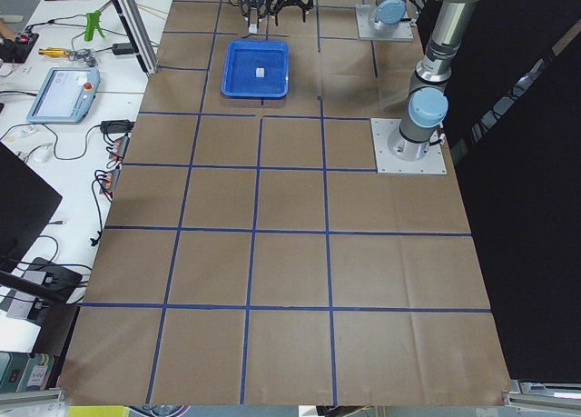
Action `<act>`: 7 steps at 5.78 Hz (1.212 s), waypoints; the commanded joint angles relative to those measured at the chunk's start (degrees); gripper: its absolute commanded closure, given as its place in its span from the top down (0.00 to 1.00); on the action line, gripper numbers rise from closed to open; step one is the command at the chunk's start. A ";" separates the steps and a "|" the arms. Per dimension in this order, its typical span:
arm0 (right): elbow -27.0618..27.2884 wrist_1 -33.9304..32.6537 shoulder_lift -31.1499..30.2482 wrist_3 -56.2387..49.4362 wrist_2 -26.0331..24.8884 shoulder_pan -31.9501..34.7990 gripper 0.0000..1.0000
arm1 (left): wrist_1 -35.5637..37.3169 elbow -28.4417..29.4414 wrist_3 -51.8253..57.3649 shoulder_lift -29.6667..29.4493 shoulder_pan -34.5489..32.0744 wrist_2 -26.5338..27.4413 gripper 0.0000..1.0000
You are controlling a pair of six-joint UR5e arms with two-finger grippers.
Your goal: Assemble white blocks and place on blue tray
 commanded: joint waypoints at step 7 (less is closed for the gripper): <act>5.13 -18.59 7.39 14.06 0.43 7.54 0.33 | 10.06 -1.96 -64.10 5.32 9.94 2.48 0.99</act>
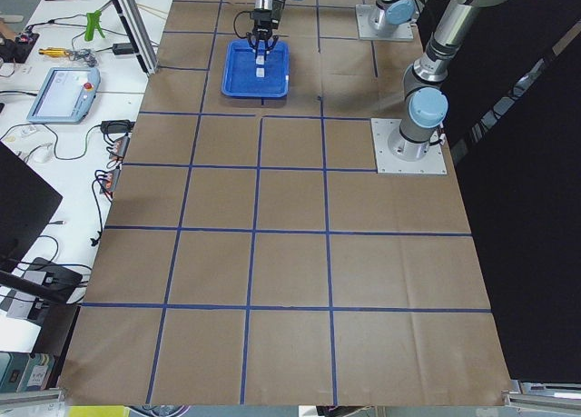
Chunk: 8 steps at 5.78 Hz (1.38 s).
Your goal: Assemble white blocks and place on blue tray
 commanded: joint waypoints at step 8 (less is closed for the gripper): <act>0.02 -5.77 2.47 5.90 -0.18 1.14 0.33 | -5.62 3.25 0.19 0.38 6.85 -0.08 0.99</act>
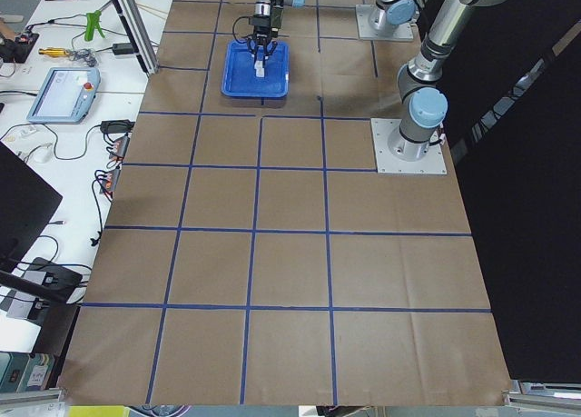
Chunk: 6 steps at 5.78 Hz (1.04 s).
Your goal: Assemble white blocks and place on blue tray
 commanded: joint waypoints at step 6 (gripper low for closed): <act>0.17 0.02 0.20 -0.02 -0.55 1.75 0.33 | 0.01 0.31 0.44 -0.09 1.54 -0.30 0.99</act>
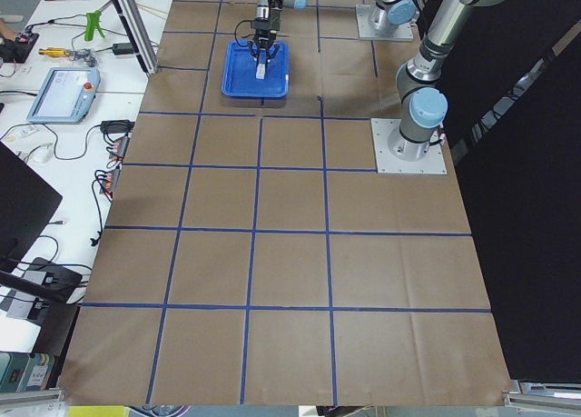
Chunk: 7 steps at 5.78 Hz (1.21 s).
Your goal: Assemble white blocks and place on blue tray
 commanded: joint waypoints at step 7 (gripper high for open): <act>0.05 0.26 0.03 0.18 0.52 0.13 0.52 | 0.00 0.00 0.00 0.00 0.01 0.00 0.99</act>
